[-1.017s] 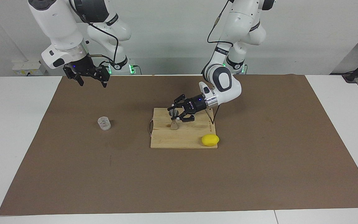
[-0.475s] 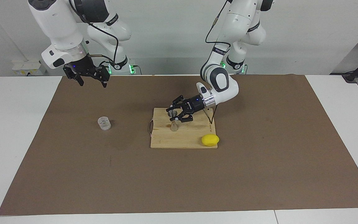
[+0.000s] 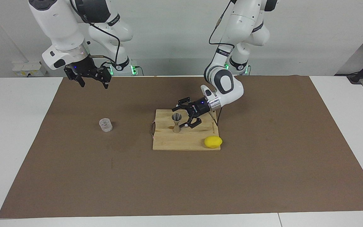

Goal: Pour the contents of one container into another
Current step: 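Set the jigger upright on the board and open the left gripper, then withdraw the left gripper while the right gripper reaches the clear glass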

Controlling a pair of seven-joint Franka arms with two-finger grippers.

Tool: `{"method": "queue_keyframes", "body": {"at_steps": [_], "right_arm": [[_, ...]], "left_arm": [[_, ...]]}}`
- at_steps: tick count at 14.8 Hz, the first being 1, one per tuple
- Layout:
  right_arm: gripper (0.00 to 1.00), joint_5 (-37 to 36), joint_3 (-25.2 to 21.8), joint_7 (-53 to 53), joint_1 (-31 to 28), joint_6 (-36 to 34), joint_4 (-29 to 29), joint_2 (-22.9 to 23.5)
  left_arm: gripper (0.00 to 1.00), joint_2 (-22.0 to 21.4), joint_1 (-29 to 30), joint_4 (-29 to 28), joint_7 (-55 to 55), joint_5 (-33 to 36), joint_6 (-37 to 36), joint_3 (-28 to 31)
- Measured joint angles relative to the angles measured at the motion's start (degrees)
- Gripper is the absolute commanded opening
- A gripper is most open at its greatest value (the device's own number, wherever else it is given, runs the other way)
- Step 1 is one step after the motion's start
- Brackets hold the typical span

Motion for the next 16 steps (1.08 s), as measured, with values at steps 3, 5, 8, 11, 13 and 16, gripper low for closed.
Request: {"method": "queue_keyframes", "body": {"at_steps": [3, 5, 8, 11, 13, 16], "right_arm": [[1.00, 0.0, 0.0, 0.0, 0.0, 0.0, 0.0, 0.0], [1.00, 0.0, 0.0, 0.0, 0.0, 0.0, 0.0, 0.0], [1.00, 0.0, -0.4, 0.0, -0.4, -0.2, -0.1, 0.0], [0.97, 0.0, -0.6, 0.2, -1.3, -0.1, -0.1, 0.0], [0.98, 0.0, -0.6, 3.3, -1.4, 0.9, -0.1, 0.0], [0.97, 0.0, -0.5, 11.6, -1.4, 1.9, -0.1, 0.0]], "left_arm": [[1.00, -0.5, 2.7, -2.8, 0.1, 0.7, -3.9, 0.3], [1.00, -1.2, 5.2, -5.3, 0.5, 3.6, -6.6, 0.4], [1.00, -2.9, 9.0, -8.9, 0.7, 8.5, -10.6, 0.5], [1.00, -4.5, 14.1, -11.3, 0.9, 15.7, -14.5, 0.6], [1.00, -5.2, 18.7, -12.0, 0.9, 22.4, -17.6, 0.7], [1.00, -5.7, 26.4, -12.0, 1.0, 34.0, -23.2, 0.8]]}}
